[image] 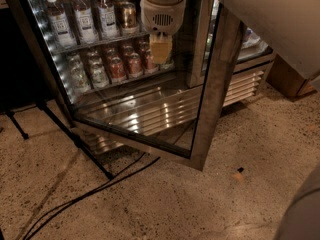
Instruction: Close left fridge door
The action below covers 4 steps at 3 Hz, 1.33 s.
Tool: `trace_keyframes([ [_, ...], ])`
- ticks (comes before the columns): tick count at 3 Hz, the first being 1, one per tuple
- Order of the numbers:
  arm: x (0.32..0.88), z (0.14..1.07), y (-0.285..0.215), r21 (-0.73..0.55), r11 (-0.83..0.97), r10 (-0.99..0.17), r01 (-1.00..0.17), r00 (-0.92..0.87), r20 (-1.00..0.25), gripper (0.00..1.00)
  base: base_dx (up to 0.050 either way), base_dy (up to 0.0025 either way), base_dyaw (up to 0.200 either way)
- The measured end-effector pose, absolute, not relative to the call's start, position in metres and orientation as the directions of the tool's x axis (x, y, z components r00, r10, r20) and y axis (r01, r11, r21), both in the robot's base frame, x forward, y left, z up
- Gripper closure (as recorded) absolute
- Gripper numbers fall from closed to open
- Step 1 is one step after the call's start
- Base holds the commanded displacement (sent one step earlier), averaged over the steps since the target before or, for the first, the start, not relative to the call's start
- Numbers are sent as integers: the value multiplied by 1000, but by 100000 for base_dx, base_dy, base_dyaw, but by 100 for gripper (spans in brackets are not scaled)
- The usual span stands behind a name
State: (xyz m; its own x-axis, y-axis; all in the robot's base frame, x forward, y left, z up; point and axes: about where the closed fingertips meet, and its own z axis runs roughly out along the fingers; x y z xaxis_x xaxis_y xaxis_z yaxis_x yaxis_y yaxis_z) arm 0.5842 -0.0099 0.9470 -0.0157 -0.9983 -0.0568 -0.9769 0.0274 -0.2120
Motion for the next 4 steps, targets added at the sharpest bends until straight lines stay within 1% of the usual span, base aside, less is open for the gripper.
trace_keyframes([
  [1,584,947,-10,-212,27,-998,-977,-16,-57,100,4029,239,11853],
  [3,584,947,-10,-212,27,-998,-977,-16,-57,100,4894,1,-19],
  [4,584,947,-10,-212,27,-998,-977,-16,-57,100,4289,-221,-10444],
])
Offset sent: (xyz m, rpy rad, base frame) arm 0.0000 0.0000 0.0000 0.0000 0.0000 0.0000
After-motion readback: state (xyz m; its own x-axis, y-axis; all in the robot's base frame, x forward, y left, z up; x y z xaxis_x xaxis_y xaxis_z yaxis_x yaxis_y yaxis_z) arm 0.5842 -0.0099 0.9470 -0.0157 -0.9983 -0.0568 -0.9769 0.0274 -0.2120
